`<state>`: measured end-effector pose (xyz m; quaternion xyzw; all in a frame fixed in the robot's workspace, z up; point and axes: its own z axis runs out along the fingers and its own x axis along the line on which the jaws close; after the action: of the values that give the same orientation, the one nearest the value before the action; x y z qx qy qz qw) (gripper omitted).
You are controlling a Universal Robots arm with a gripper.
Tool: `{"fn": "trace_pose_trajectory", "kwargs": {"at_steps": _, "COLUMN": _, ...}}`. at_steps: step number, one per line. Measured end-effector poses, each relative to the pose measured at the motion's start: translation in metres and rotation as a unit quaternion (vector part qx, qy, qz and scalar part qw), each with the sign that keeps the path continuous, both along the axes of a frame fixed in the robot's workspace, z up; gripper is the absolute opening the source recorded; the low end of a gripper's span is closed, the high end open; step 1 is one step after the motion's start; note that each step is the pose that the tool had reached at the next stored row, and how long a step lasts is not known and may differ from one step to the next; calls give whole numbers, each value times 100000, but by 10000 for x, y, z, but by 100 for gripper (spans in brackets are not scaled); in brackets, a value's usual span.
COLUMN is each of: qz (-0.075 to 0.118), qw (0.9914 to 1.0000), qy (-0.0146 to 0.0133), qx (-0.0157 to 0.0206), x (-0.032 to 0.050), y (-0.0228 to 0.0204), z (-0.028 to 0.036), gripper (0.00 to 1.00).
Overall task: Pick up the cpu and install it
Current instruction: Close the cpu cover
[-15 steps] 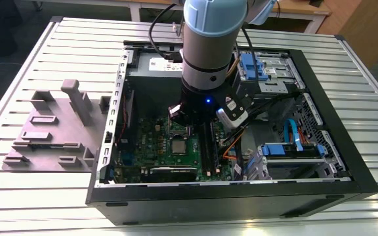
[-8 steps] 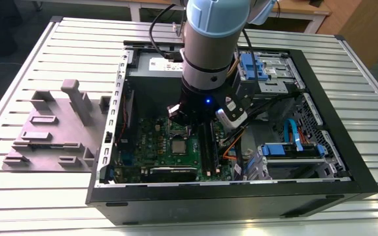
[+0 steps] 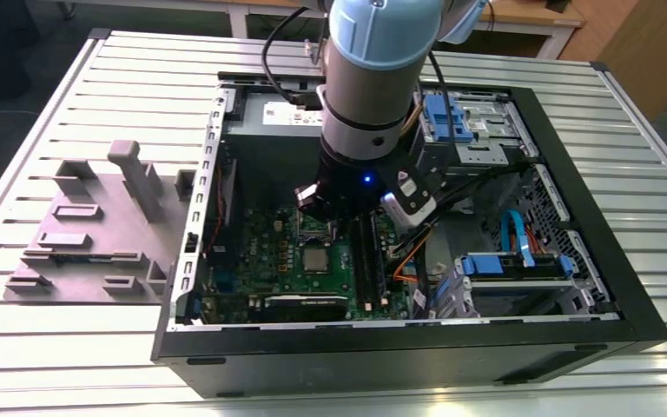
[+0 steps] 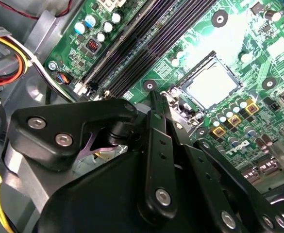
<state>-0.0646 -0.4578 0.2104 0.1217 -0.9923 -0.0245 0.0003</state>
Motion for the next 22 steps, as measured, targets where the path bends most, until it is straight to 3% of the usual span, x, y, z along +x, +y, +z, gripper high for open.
{"fn": "trace_pose_trajectory", "kwargs": {"at_steps": 4, "qz": 2031, "qw": 99979, "qy": 5, "qx": 3, "x": 0, "y": 0, "z": -8, "gripper": 10}}
{"fn": "trace_pose_trajectory", "kwargs": {"at_steps": 10, "qz": 2102, "qw": 99978, "qy": -3, "qx": 30, "x": 12, "y": 4, "z": -13, "gripper": 10}}
{"fn": "trace_pose_trajectory", "kwargs": {"at_steps": 22, "qz": 2134, "qw": 99977, "qy": 8, "qx": 50, "x": 20, "y": 55, "z": -55, "gripper": 10}}
